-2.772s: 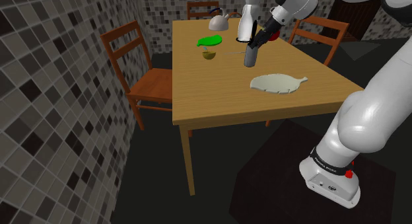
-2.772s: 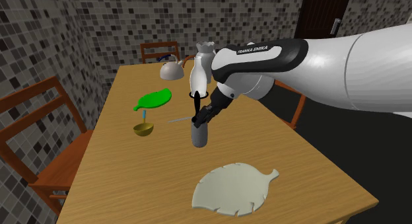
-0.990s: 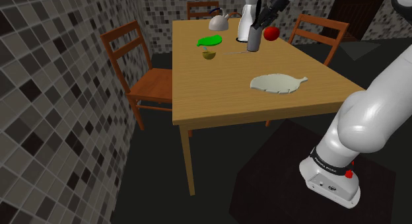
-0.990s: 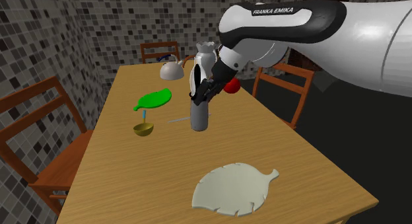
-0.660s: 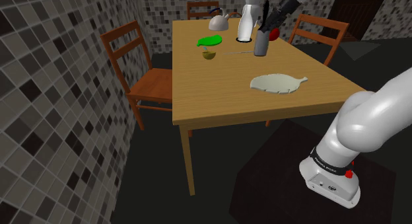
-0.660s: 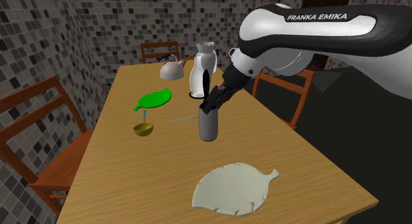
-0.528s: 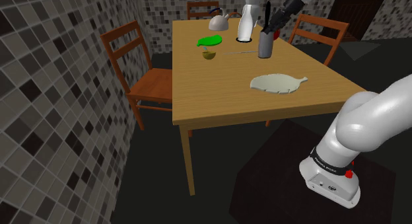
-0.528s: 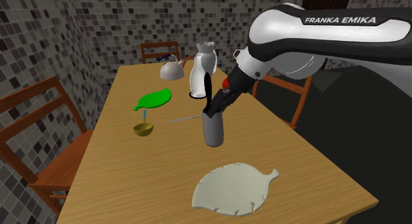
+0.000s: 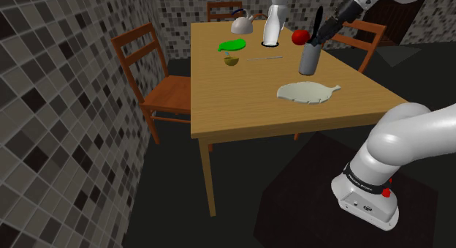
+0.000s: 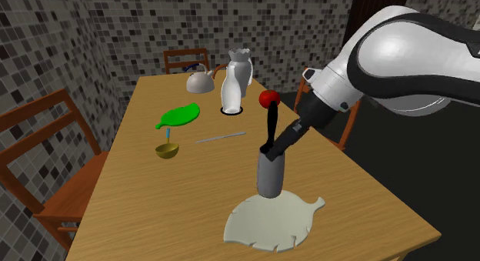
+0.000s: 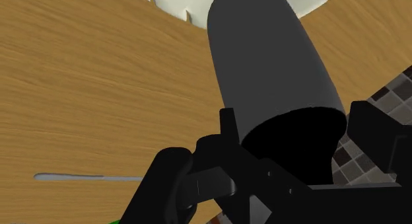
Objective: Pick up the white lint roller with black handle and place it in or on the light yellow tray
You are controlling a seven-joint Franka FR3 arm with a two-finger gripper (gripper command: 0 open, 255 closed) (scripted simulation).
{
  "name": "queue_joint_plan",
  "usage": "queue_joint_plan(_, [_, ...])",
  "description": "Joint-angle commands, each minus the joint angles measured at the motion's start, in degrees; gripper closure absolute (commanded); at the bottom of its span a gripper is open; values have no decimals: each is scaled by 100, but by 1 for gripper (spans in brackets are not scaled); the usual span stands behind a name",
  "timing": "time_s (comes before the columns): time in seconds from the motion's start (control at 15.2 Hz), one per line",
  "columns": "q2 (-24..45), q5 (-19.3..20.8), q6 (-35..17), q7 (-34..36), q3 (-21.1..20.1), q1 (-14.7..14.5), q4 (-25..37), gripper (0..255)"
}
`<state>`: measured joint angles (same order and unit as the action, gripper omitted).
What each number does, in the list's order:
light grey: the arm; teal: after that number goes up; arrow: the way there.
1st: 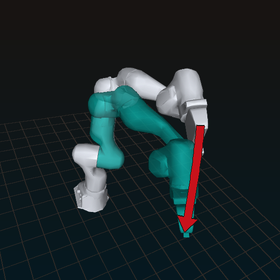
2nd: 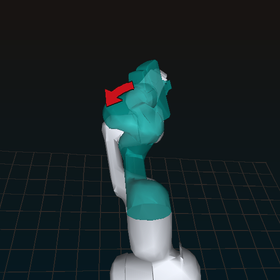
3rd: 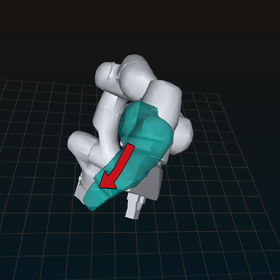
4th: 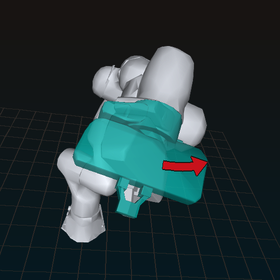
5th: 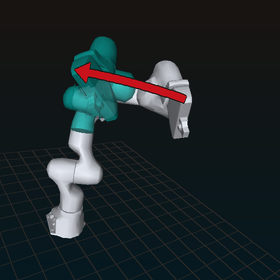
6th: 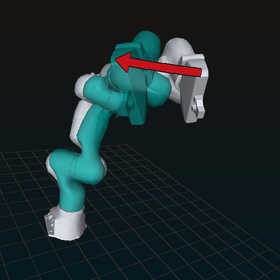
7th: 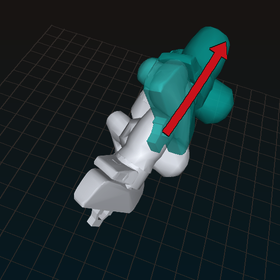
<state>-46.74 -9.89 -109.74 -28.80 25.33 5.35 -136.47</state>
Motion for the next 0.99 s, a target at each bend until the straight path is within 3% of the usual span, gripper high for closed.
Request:
queue_joint_plan(0.0, [-471,77,193,98,-132,185,-277,255])
queue_joint_plan(0.13, [-951,140,430,169,-231,375,-534,255])
queue_joint_plan(0.92, [-1124,242,-285,-135,-43,524,-1490,255])
